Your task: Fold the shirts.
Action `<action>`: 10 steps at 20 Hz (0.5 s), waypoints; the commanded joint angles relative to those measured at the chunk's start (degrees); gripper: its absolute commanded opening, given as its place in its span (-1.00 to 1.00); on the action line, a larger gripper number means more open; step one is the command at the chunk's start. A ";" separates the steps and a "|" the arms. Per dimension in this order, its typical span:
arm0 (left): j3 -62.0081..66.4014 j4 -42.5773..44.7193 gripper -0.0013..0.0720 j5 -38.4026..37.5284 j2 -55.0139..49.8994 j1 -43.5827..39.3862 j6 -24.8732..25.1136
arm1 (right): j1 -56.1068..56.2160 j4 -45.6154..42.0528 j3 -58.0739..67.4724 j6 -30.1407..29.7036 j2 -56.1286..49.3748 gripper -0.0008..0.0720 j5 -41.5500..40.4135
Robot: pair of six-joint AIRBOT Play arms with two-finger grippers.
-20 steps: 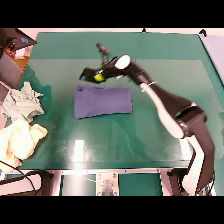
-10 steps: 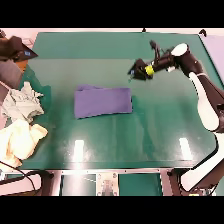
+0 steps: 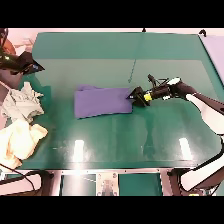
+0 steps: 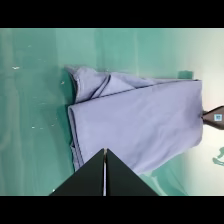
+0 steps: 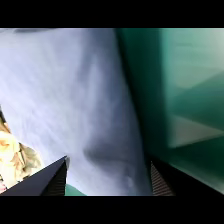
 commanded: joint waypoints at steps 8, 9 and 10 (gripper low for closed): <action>-0.44 4.59 -0.90 0.70 -0.02 0.00 -1.36 | 4.28 4.76 7.23 -1.31 -0.07 -0.95 -7.50; -0.44 4.61 -0.90 0.52 -0.02 0.02 -1.36 | 3.61 4.74 8.55 -0.66 0.00 -0.95 -7.15; -0.44 4.61 -0.90 0.11 -0.02 0.00 -1.38 | 2.47 4.66 9.25 0.33 0.44 -0.95 -7.21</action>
